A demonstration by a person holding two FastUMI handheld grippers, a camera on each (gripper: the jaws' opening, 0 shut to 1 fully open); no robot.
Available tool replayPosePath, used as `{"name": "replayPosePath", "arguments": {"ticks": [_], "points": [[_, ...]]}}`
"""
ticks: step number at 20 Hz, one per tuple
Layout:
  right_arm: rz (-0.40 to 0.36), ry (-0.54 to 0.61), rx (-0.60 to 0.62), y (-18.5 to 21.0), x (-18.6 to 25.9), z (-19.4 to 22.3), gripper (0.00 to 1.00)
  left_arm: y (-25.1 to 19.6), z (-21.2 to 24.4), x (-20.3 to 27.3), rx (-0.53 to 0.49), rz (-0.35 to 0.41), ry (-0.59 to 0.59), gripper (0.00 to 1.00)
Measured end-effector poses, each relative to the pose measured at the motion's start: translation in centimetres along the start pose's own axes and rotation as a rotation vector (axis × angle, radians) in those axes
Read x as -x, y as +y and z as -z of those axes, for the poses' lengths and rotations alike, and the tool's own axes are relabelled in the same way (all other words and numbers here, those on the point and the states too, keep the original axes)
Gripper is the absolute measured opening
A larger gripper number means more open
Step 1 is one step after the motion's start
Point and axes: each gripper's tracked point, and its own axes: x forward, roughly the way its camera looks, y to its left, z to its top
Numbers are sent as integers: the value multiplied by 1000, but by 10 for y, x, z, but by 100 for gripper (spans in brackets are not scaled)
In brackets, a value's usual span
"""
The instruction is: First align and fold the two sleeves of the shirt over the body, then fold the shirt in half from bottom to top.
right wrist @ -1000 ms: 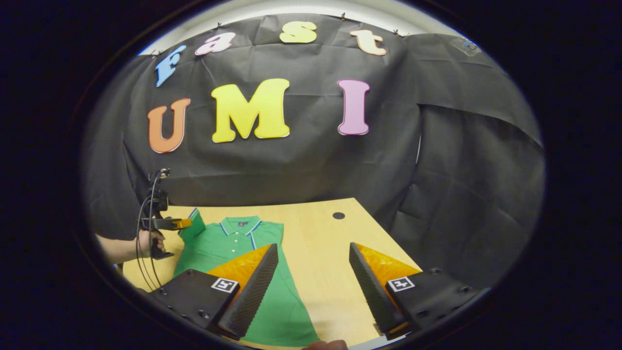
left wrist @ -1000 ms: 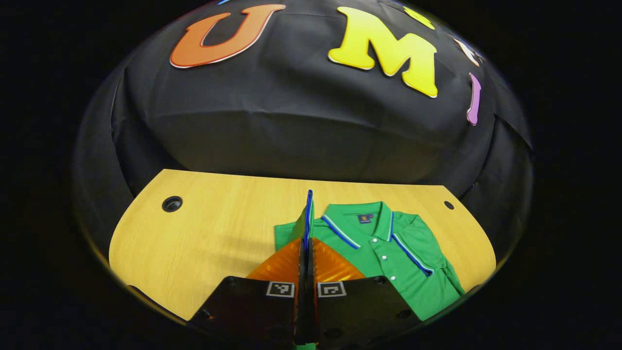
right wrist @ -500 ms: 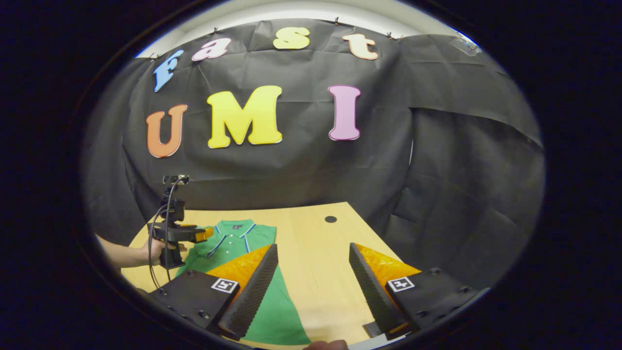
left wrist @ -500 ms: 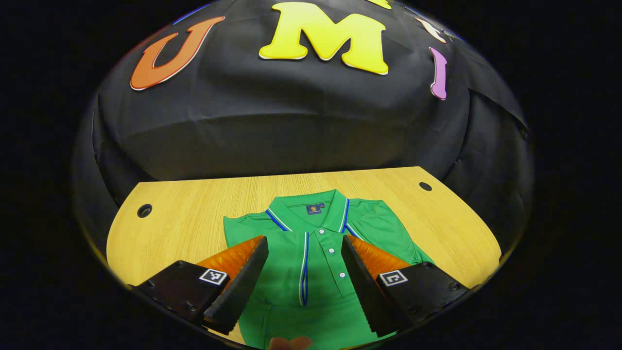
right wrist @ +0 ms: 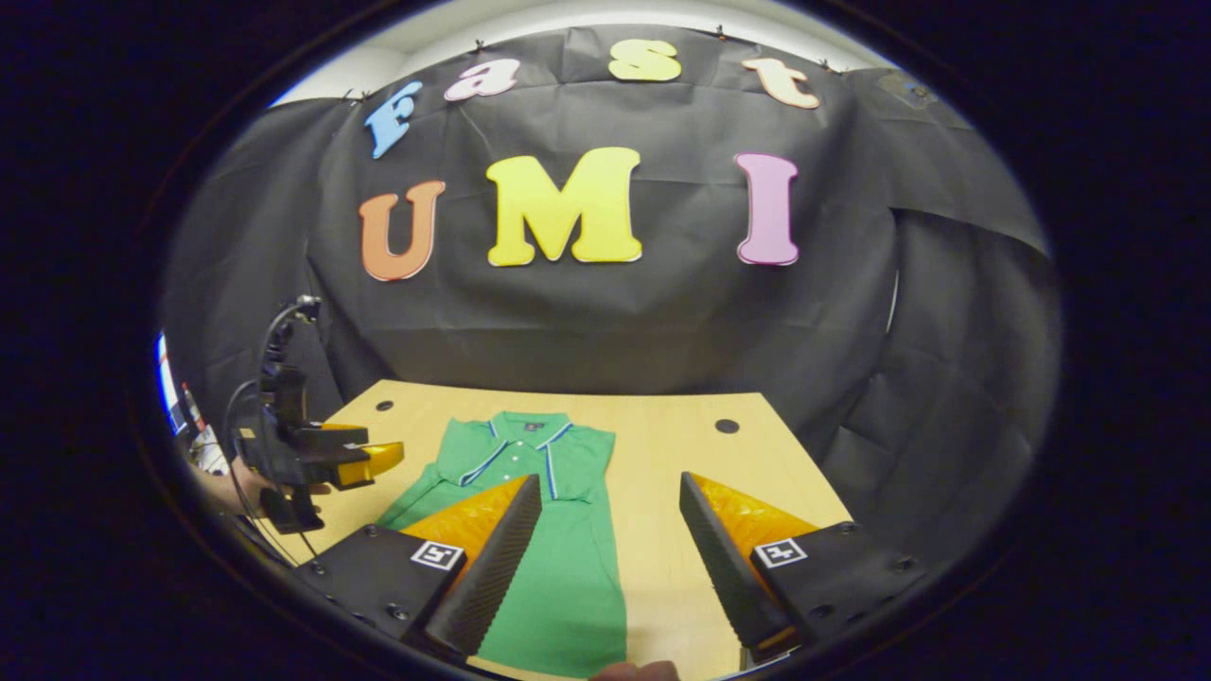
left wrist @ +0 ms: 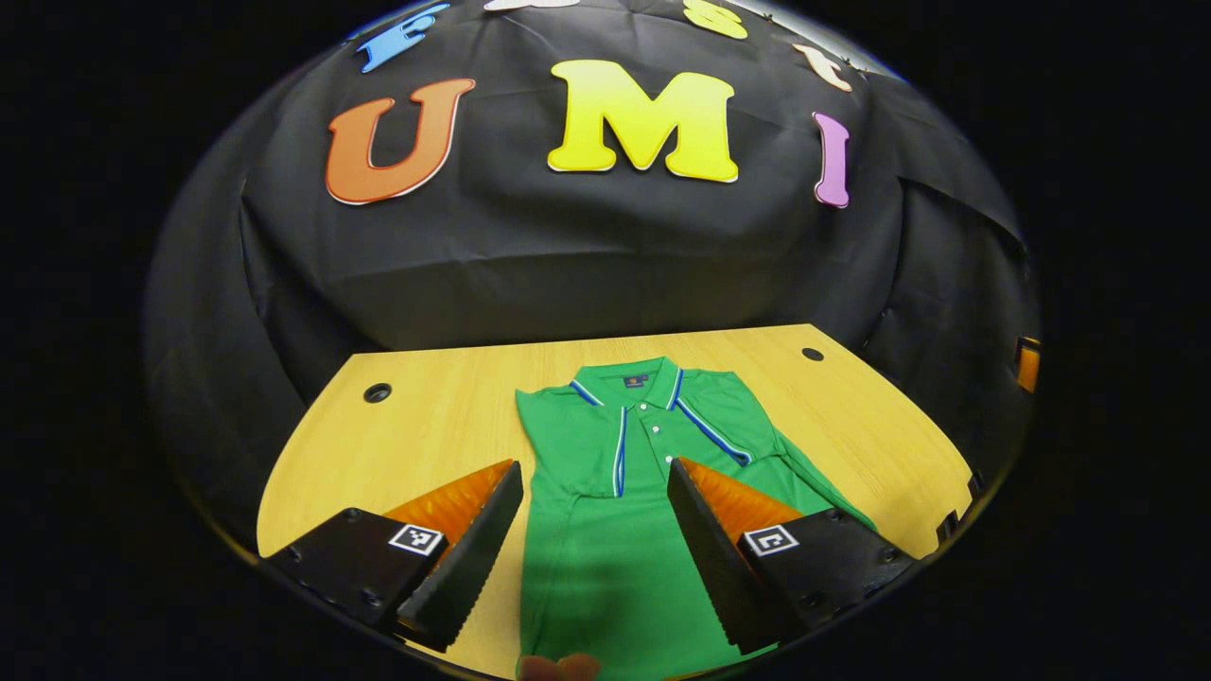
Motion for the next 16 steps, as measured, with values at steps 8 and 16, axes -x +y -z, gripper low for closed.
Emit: {"name": "replayPosePath", "arguments": {"ticks": [8, 16], "points": [[-121, 139, 80, 14, 4, 62, 95, 16, 73, 91, -38, 24, 106, 99], [-157, 378, 141, -1, 47, 168, 98, 12, 180, 142, -93, 112, 326, 100]]}}
